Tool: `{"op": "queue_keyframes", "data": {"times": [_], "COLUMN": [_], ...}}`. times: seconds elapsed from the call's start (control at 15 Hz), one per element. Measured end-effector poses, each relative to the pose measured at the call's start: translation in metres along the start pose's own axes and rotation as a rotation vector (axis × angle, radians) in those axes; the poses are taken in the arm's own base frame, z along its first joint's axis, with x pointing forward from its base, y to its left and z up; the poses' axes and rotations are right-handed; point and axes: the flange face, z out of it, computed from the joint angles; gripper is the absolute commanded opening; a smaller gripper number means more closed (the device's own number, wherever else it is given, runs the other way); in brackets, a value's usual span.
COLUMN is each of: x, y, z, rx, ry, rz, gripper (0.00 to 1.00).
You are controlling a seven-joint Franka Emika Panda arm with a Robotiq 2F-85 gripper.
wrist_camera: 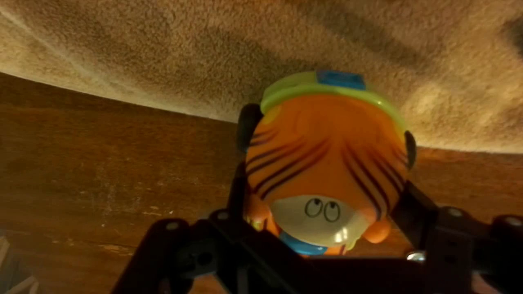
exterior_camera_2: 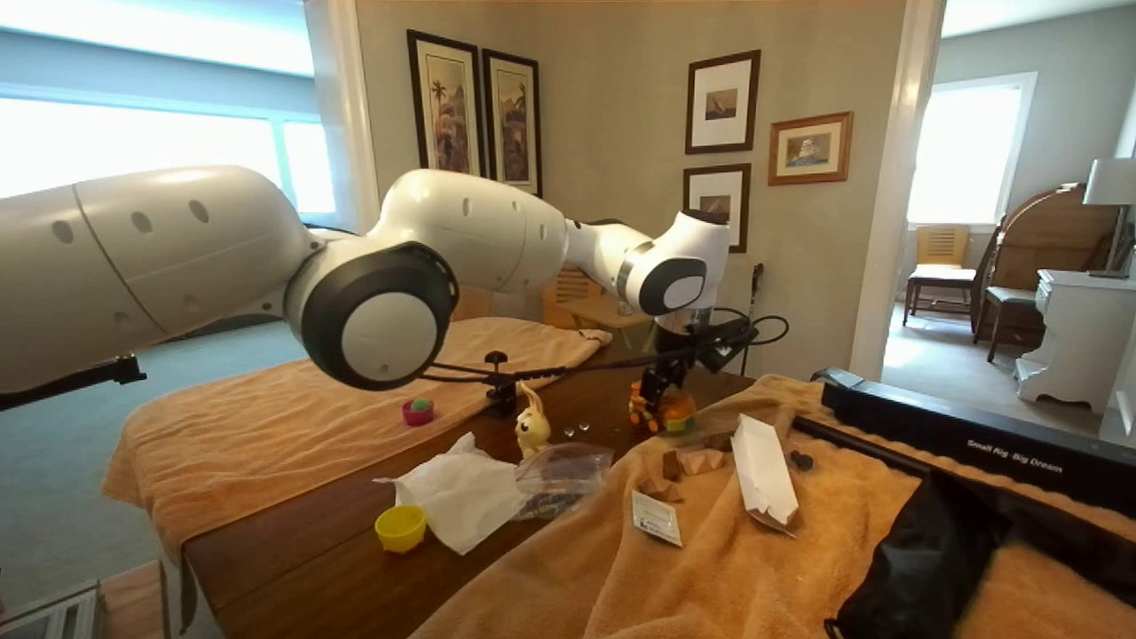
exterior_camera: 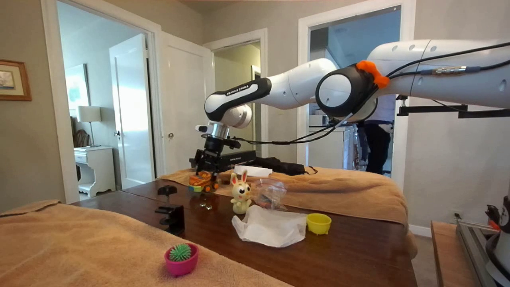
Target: Move the toy car to the left then forward
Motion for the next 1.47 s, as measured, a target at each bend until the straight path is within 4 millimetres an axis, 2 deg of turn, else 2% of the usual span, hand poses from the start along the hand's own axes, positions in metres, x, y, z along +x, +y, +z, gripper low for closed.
{"op": "queue_keyframes", "data": {"times": [0.4, 0.67, 1.07, 1.47], "x": [0.055, 0.077, 0.081, 0.075], "y": [0.019, 0.025, 0.033, 0.031], "z": [-0.013, -0.030, -0.060, -0.058], "rx": [-0.094, -0.115, -0.156, -0.154], "ry": [0.004, 0.014, 0.009, -0.005], "rz": [0.220, 0.395, 0.567, 0.662], "gripper": [0.61, 0.61, 0.61, 0.61]}}
